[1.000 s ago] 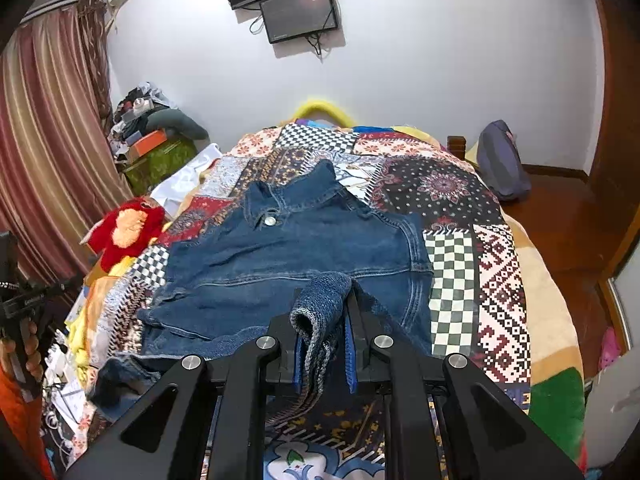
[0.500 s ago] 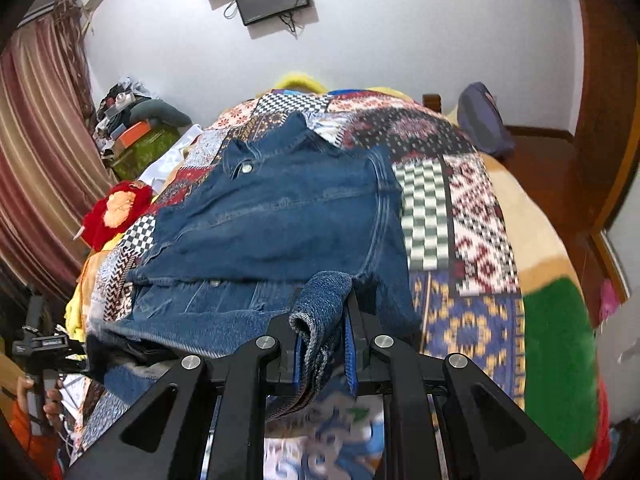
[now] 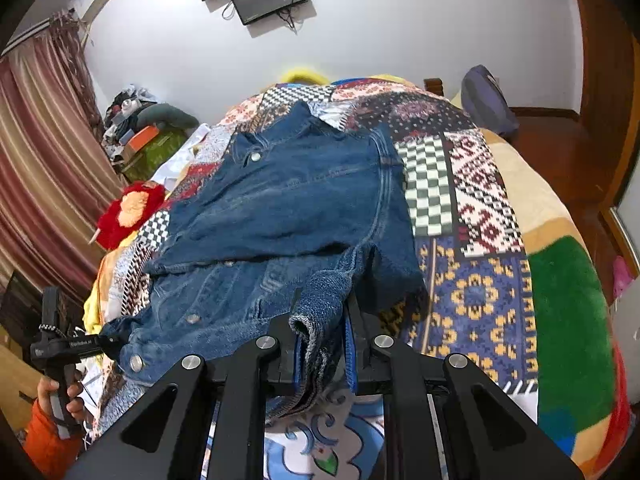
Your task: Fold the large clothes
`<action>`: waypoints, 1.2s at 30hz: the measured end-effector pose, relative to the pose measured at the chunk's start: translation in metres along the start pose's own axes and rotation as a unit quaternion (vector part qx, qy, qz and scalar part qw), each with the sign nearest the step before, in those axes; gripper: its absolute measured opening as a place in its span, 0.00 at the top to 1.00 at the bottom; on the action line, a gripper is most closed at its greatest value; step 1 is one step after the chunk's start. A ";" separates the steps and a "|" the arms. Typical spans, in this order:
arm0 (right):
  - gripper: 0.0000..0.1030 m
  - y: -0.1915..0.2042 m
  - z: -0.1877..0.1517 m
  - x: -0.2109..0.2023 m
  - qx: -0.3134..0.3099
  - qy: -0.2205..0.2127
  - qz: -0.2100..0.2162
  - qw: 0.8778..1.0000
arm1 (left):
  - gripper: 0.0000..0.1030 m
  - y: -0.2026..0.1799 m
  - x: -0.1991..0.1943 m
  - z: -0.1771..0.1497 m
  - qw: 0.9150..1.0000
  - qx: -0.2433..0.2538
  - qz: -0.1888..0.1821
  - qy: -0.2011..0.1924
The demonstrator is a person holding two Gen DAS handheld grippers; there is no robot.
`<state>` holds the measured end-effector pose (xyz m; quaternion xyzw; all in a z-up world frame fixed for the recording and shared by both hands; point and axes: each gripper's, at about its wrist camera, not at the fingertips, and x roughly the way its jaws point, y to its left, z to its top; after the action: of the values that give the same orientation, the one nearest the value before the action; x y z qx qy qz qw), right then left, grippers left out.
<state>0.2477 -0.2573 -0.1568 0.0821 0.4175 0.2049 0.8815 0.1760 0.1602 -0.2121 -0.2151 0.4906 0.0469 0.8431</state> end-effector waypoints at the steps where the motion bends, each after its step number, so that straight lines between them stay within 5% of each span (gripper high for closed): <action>1: 0.87 0.003 0.004 0.000 -0.005 -0.003 0.001 1.000 | 0.87 -0.007 -0.005 0.006 1.000 0.013 0.005 -0.014; 10: 0.88 0.024 0.081 -0.008 -0.018 -0.077 0.019 0.997 | 0.88 -0.025 -0.077 0.101 0.987 0.027 -0.040 -0.153; 16: 0.88 0.030 0.147 0.007 -0.023 -0.113 0.011 0.993 | 0.88 -0.040 -0.066 0.168 0.980 0.044 -0.034 -0.193; 27: 0.88 0.020 0.227 0.138 -0.040 -0.060 -0.050 0.996 | 0.88 -0.019 0.057 0.251 0.993 -0.005 0.013 -0.117; 36: 0.87 -0.020 0.224 0.261 -0.009 0.037 -0.093 0.995 | 0.83 0.009 0.170 0.262 0.998 -0.050 0.042 -0.009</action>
<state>0.5740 -0.1580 -0.2034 0.0270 0.4540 0.1289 0.8812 0.4722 0.2534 -0.2476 -0.2359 0.4889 0.1082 0.8328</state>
